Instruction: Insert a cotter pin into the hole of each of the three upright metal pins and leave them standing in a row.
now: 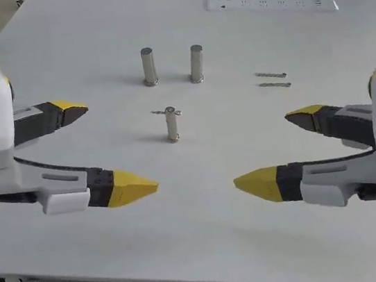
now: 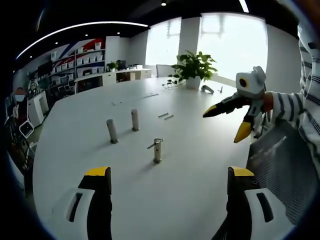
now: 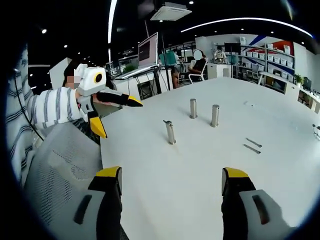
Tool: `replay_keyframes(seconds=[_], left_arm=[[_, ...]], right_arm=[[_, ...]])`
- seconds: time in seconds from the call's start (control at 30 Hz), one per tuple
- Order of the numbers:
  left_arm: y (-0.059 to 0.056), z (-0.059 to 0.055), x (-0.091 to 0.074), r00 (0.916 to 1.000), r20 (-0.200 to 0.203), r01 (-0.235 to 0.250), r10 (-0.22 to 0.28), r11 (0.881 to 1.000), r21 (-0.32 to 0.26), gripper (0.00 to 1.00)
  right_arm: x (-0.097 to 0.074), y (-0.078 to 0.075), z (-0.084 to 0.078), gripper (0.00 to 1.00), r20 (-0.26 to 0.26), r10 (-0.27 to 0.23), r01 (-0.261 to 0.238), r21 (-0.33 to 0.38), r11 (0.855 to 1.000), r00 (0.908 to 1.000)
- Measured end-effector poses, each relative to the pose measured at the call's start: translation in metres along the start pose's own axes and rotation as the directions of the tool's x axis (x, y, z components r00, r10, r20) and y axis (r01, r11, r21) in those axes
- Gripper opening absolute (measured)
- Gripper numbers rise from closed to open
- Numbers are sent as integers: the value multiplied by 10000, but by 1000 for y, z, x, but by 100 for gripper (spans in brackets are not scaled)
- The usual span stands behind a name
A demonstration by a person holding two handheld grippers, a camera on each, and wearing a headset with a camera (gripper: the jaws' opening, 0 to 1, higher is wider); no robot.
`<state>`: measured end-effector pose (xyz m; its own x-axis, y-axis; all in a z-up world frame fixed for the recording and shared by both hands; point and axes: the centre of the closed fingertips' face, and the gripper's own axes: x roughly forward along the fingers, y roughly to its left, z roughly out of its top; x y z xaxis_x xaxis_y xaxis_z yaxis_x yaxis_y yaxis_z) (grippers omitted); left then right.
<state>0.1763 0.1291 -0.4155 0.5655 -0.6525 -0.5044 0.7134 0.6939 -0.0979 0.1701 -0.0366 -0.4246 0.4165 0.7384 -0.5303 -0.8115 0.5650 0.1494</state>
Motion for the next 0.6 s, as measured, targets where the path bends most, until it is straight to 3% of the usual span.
replay_keyframes(seconds=[0.13,0.2,0.33,0.6], left_arm=[[6,0,0,10000,49,-41,42,10000,-37,96],[-4,5,4,10000,61,-44,45,10000,-48,96],[-1,12,6,9999,149,-12,12,10000,-52,96],[12,42,12,9964,818,-240,237,9997,30,97]], right_arm=[[-1,1,-5,89,33,-129,127,487,9987,9999],[-1,2,-6,92,10,-157,156,568,9983,9999],[1,4,-16,92,-355,-41,66,720,9974,9994],[-4,14,-12,98,-204,34,-20,662,9978,9998]])
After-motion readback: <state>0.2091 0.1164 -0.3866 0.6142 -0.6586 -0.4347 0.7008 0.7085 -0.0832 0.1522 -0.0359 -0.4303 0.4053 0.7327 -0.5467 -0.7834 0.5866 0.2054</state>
